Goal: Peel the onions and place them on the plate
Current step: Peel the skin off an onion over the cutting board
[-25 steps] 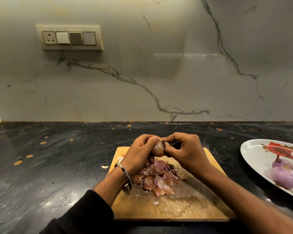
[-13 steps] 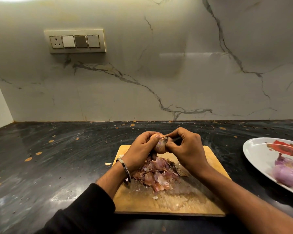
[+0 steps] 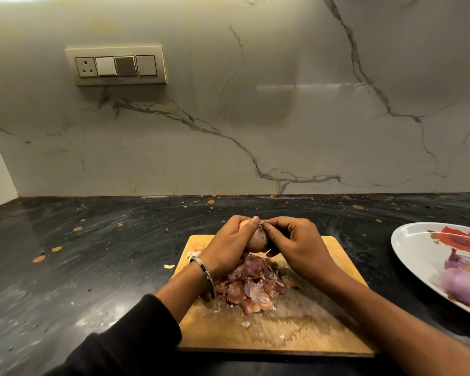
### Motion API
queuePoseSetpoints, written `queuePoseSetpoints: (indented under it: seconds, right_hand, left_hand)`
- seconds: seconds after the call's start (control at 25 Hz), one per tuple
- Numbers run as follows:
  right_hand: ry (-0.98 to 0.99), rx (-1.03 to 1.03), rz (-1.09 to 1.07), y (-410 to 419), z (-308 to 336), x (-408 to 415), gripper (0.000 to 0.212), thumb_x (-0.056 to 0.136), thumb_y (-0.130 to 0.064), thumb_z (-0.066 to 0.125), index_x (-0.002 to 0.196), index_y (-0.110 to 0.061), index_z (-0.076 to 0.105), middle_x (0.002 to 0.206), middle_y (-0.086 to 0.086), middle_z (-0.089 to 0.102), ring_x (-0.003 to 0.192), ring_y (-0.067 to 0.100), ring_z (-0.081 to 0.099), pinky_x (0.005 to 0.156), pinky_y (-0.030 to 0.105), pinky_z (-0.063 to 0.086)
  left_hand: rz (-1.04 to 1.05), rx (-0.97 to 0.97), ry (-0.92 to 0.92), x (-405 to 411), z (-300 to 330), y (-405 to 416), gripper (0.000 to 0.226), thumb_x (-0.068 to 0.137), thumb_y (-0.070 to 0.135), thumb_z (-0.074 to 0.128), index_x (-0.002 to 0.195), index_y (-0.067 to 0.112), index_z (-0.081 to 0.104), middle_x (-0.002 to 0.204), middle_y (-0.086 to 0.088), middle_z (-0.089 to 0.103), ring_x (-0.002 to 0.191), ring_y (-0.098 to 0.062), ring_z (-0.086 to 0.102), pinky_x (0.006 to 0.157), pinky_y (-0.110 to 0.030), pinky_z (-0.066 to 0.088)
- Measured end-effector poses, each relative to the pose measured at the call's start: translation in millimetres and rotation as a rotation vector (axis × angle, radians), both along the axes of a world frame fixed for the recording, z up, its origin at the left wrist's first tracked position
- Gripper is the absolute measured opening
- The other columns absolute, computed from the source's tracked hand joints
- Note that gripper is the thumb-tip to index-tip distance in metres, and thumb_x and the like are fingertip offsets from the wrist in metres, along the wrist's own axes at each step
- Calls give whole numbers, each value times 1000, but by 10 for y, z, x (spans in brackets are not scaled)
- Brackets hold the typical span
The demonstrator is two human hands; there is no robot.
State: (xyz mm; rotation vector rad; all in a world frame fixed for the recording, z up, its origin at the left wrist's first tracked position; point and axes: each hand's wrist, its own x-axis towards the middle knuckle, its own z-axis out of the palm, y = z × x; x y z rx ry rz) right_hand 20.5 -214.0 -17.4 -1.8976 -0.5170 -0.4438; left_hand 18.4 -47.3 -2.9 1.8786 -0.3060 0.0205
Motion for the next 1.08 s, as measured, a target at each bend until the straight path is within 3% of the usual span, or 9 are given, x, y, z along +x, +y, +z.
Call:
queuePoseSetpoints:
  seconds: [0.08,0.16,0.36,0.48,0.64,0.72,0.8,0.96,1.08]
  right_hand:
    - [-74,-84,-56,12,-16,-16,15,97,-10,62,100,-13,76,74,-3,72,63,10,69,57,25,58]
    - [-147,-129,-90,12,-29,-39,14,96,-9,62,100,-11,75,73,-3,71,62,9,69,57,28,58]
    - [-213,-102,-141,24,-23,-59,11,93,-5,65,91,-9,75,71,-3,71,61,9,69,55,31,59]
    - [-135,-20,-145,28,-27,-41,13,94,-6,64,88,-10,74,70,0,72,61,13,70,56,33,60]
    - [97,134,29,3,11,-48,17,91,-29,67,98,-15,73,83,6,75,72,19,74,60,29,60]
    - [219,238,94,-1,16,-51,24,84,-32,69,97,-12,73,85,9,75,75,23,75,59,27,59]
    - [246,260,86,-5,6,-45,16,87,-23,69,92,-9,74,81,11,75,72,26,75,59,27,60]
    - [122,156,-9,16,-41,-36,11,94,-15,66,89,-10,74,78,7,75,72,21,75,64,34,62]
    - [31,118,-71,43,-54,-61,10,93,-14,68,85,-11,74,74,3,74,69,15,74,61,28,61]
  left_hand:
    - [-15,-16,-27,7,-30,13,32,101,42,43,117,16,54,102,-1,59,84,-7,59,68,-18,49]
    - [-37,-20,-30,1,-27,23,29,100,42,43,114,18,54,94,1,58,74,-5,57,58,-15,46]
    - [-101,-53,-26,-43,-27,52,36,99,41,44,120,14,54,102,-9,61,76,-15,59,60,-26,52]
    - [-114,-87,-16,-57,0,90,36,99,36,46,124,11,54,115,-14,62,100,-31,65,85,-46,57]
    - [-136,-90,8,-61,27,138,33,101,29,46,128,13,54,123,-18,59,110,-43,60,88,-57,52]
    - [-153,-97,-1,-58,33,165,32,100,27,47,129,15,53,123,-17,59,107,-41,62,86,-55,54]
    - [-155,-69,-26,-49,25,167,32,99,27,49,128,17,54,122,-12,60,108,-30,64,88,-45,58]
    - [-138,-62,-61,-27,3,156,31,98,28,50,127,18,56,120,-6,61,109,-21,63,88,-35,58]
    - [-129,-40,-82,-18,-12,152,32,98,29,51,127,17,57,119,-5,62,109,-20,63,88,-36,58]
